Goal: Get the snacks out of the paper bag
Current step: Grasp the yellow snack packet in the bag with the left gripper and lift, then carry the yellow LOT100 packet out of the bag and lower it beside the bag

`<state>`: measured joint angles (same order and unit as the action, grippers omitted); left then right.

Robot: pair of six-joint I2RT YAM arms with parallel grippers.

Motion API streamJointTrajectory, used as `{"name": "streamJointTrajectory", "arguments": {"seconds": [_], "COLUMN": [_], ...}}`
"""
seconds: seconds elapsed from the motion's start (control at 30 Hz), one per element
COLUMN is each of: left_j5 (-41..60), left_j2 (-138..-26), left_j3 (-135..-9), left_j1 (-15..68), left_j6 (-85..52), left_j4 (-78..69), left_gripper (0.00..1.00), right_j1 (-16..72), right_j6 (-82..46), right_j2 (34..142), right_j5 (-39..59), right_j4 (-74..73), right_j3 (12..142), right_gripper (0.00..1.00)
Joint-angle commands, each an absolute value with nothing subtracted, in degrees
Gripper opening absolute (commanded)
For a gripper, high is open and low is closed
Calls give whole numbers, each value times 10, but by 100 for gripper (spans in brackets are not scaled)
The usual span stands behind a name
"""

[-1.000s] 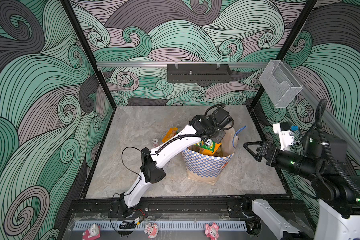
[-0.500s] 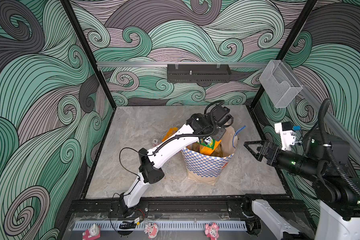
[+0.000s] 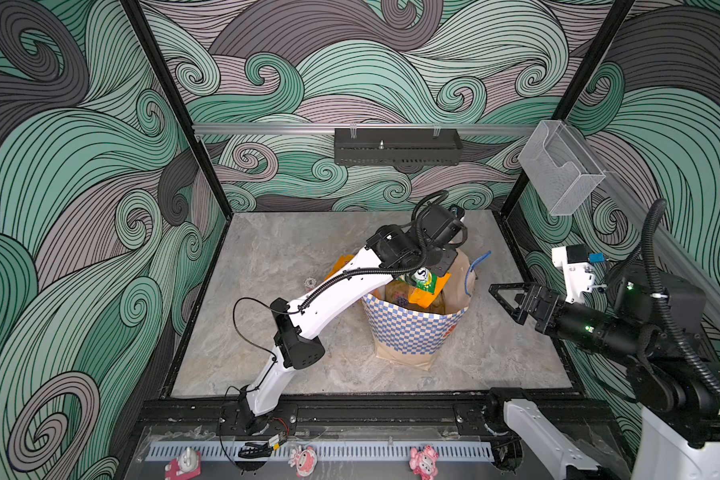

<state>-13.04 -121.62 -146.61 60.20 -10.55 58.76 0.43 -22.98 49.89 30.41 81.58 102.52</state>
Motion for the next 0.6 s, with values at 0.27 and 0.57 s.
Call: {"name": "streamJointTrajectory", "arguments": {"seconds": [0.27, 0.57], "left_j5": [-143, -146], "left_j2": [-1116, -1090], "left_j3": [-1521, -1532], "left_j1": [613, 616], "left_j6": [-72, -57], "left_j4": [430, 351], "left_gripper": [0, 0], "right_j1": [8, 8], "right_j6": [-239, -243], "right_j2": [494, 491], "right_j5": [302, 296], "right_j4": [789, 782], "right_j3": [1050, 1052], "right_gripper": [97, 97]}}
